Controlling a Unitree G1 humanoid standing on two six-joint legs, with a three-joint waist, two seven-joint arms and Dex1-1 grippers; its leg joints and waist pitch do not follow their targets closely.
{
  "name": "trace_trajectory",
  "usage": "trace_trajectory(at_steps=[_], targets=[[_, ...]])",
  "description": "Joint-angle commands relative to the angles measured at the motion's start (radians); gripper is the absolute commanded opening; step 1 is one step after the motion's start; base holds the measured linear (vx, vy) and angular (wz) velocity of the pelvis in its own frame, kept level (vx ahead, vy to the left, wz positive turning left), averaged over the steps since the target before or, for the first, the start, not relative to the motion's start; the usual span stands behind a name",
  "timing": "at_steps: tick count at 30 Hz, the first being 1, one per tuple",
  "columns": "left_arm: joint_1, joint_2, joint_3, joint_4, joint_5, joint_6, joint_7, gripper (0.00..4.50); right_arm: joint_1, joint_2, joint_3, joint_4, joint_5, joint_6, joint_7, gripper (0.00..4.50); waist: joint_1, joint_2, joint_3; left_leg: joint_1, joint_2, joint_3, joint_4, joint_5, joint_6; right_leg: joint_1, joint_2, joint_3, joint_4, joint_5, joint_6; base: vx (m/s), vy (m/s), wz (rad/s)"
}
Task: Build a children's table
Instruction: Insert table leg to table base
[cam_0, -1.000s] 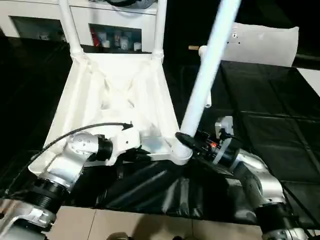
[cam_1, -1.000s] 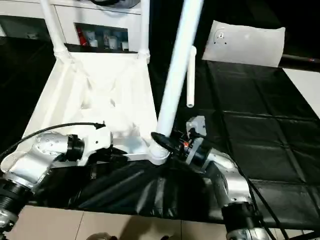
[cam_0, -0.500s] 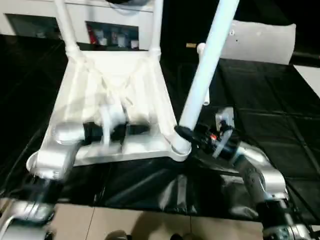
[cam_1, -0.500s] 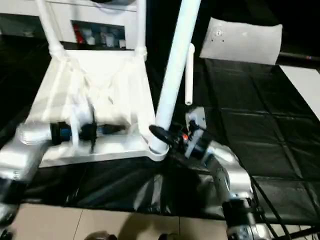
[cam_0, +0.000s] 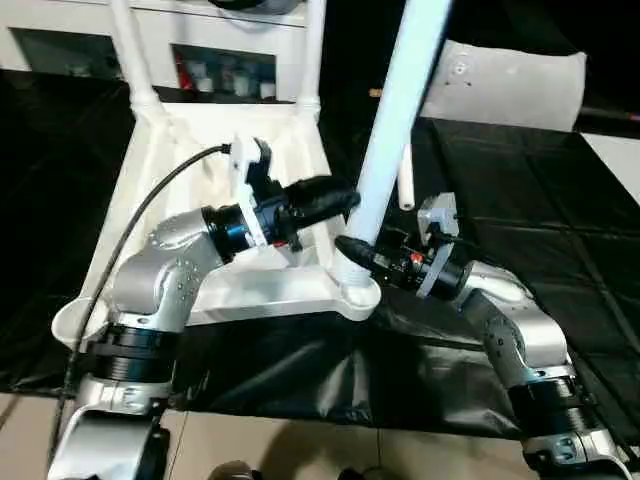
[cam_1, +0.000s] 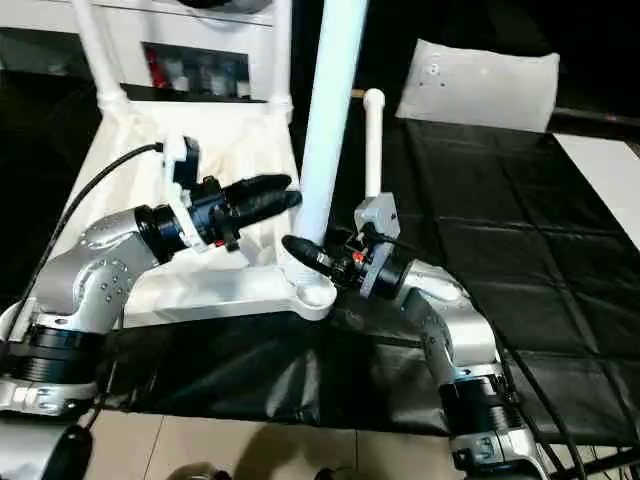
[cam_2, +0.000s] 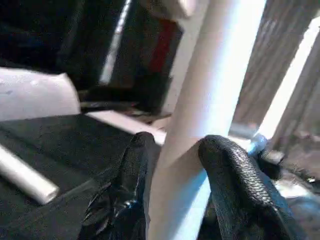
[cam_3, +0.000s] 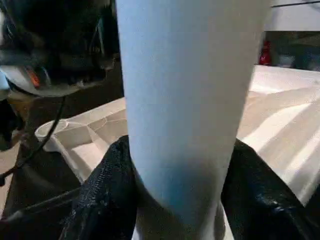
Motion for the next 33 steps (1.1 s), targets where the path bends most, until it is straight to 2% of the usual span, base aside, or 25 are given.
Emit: trace_trajectory(at_steps=[1,3,4,8,9,10,11,13,18,19,20,24,27,33], targets=[[-0.021,0.005,-0.025,-0.046,-0.033,0.045,-0.021,1.81,-0.013,-0.008,0.042,-0.023,-0.028,0.018,0.023,1.91,0.0,0.004,-0.074,-0.001,0.091,-0.028,-0.066,-0.04,0.081,0.064,-0.108,0.065,-0.064,-0.175,-0.221,0.0,0.0,0.0],[-0.02,0.009,-0.027,-0.047,-0.044,0.063,-0.03,1.81,-0.015,-0.01,0.044,-0.021,-0.031,0.018,0.024,1.91,-0.002,0.003,-0.072,0.0,0.09,-0.027,-0.067,-0.048,0.074,0.063,-0.106,0.065,-0.066,-0.199,-0.212,0.0,0.0,0.0],[-0.02,0.008,-0.024,-0.048,-0.047,0.075,-0.034,2.08,-0.015,-0.011,0.045,-0.02,-0.031,0.017,0.025,1.91,-0.002,0.003,-0.071,0.0,0.09,-0.028,-0.067,-0.052,0.071,0.063,-0.106,0.065,-0.067,-0.207,-0.21,0.0,0.0,0.0],[-0.014,0.02,-0.041,-0.048,-0.024,0.077,-0.052,2.21,-0.018,-0.015,0.045,-0.017,-0.031,0.019,0.027,1.91,-0.001,0.004,-0.072,0.002,0.091,-0.029,-0.068,-0.063,0.059,0.063,-0.106,0.066,-0.069,-0.224,-0.197,0.0,0.0,0.0],[-0.01,0.029,-0.053,-0.05,-0.013,0.076,-0.057,2.5,-0.02,-0.017,0.046,-0.016,-0.031,0.02,0.029,1.91,-0.001,0.004,-0.073,0.002,0.091,-0.029,-0.067,-0.058,0.059,0.063,-0.106,0.067,-0.067,-0.211,-0.199,0.0,0.0,0.0],[-0.01,0.029,-0.053,-0.05,-0.013,0.076,-0.057,2.59,-0.02,-0.017,0.046,-0.016,-0.031,0.02,0.029,1.91,-0.001,0.004,-0.073,0.002,0.09,-0.029,-0.067,-0.055,0.06,0.064,-0.106,0.067,-0.066,-0.205,-0.199,0.0,0.0,0.0],[-0.003,0.045,-0.085,-0.043,0.032,0.043,-0.058,2.61,-0.023,-0.028,0.054,-0.014,-0.036,0.025,0.034,1.91,0.0,0.004,-0.073,0.002,0.09,-0.03,-0.067,-0.053,0.062,0.064,-0.105,0.066,-0.066,-0.202,-0.197,0.0,0.0,0.0],[-0.001,0.047,-0.096,-0.036,0.052,0.02,-0.053,2.64,-0.024,-0.036,0.063,-0.015,-0.045,0.024,0.039,1.91,-0.001,0.003,-0.074,0.001,0.09,-0.029,-0.066,-0.045,0.065,0.066,-0.106,0.067,-0.065,-0.198,-0.189,0.0,0.0,0.0],[-0.02,0.026,-0.085,0.002,0.088,-0.025,0.007,2.67,-0.024,-0.059,0.093,-0.016,-0.085,0.008,0.053,1.91,-0.001,-0.002,-0.074,-0.001,0.089,-0.029,-0.063,-0.031,0.067,0.066,-0.105,0.066,-0.063,-0.18,-0.196,0.0,0.0,0.0],[-0.024,0.023,-0.081,0.011,0.097,-0.033,0.022,2.37,-0.025,-0.063,0.098,-0.015,-0.092,0.004,0.055,1.91,0.0,-0.001,-0.075,0.0,0.089,-0.028,-0.063,-0.033,0.068,0.066,-0.106,0.067,-0.063,-0.184,-0.196,0.0,0.0,0.0],[-0.026,0.021,-0.077,0.017,0.1,-0.042,0.026,2.29,-0.025,-0.061,0.098,-0.015,-0.093,0.003,0.054,1.91,0.0,-0.001,-0.074,-0.001,0.088,-0.028,-0.062,-0.034,0.069,0.067,-0.106,0.066,-0.064,-0.187,-0.195,0.0,0.0,0.0],[-0.026,0.013,-0.047,0.008,0.064,-0.037,0.025,2.24,-0.032,-0.054,0.086,-0.017,-0.076,0.011,0.044,1.91,0.0,-0.003,-0.076,0.0,0.09,-0.029,-0.062,-0.033,0.073,0.066,-0.106,0.065,-0.062,-0.187,-0.197,0.0,0.0,0.0],[-0.024,0.002,-0.019,-0.005,0.027,-0.023,0.032,2.02,-0.038,-0.055,0.084,-0.013,-0.072,0.01,0.042,1.91,-0.001,-0.003,-0.076,-0.001,0.089,-0.028,-0.061,-0.032,0.075,0.067,-0.106,0.065,-0.061,-0.182,-0.206,0.0,0.0,0.0],[-0.037,-0.015,-0.011,-0.008,0.037,0.013,0.1,1.97,-0.048,-0.05,0.076,-0.008,-0.079,0.01,0.04,1.91,0.001,-0.002,-0.077,0.002,0.091,-0.028,-0.059,-0.026,0.08,0.064,-0.105,0.065,-0.058,-0.164,-0.213,0.0,0.0,0.0]])
